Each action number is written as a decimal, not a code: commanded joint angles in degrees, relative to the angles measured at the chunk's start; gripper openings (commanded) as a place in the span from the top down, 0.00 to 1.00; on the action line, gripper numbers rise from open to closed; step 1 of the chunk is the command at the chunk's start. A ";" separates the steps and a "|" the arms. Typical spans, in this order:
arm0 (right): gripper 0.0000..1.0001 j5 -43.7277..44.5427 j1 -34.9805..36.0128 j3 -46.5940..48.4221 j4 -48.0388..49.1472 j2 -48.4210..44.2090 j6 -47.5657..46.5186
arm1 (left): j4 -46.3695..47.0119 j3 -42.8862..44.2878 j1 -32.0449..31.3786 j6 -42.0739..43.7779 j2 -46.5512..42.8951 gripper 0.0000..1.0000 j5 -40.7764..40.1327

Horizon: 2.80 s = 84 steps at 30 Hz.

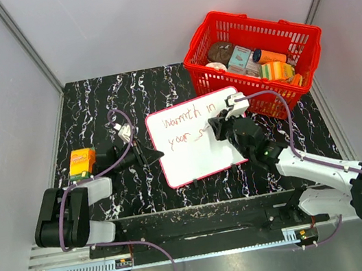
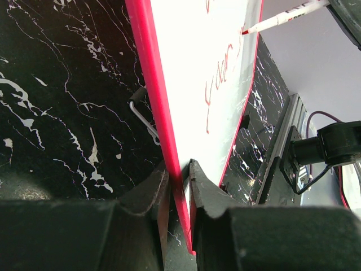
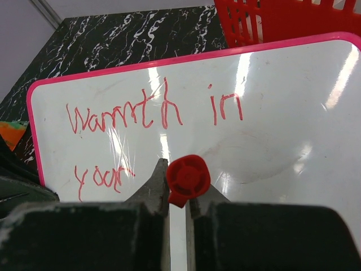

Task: Write a sentence on the whiteboard
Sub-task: Write on the whiteboard with the whiteboard.

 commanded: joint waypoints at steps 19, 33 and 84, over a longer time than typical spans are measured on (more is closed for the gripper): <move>1.00 2.70 -0.59 0.31 -4.19 -2.48 0.28 | 1.25 1.46 -0.74 3.95 -0.49 1.00 -1.32; 1.00 4.82 -0.50 3.30 -2.52 -0.37 -0.16 | 1.16 1.55 -0.74 4.03 -0.49 1.00 -1.24; 1.00 3.15 -1.56 0.66 -3.84 -1.51 0.36 | 1.16 1.55 -0.83 3.95 -0.49 1.00 -1.15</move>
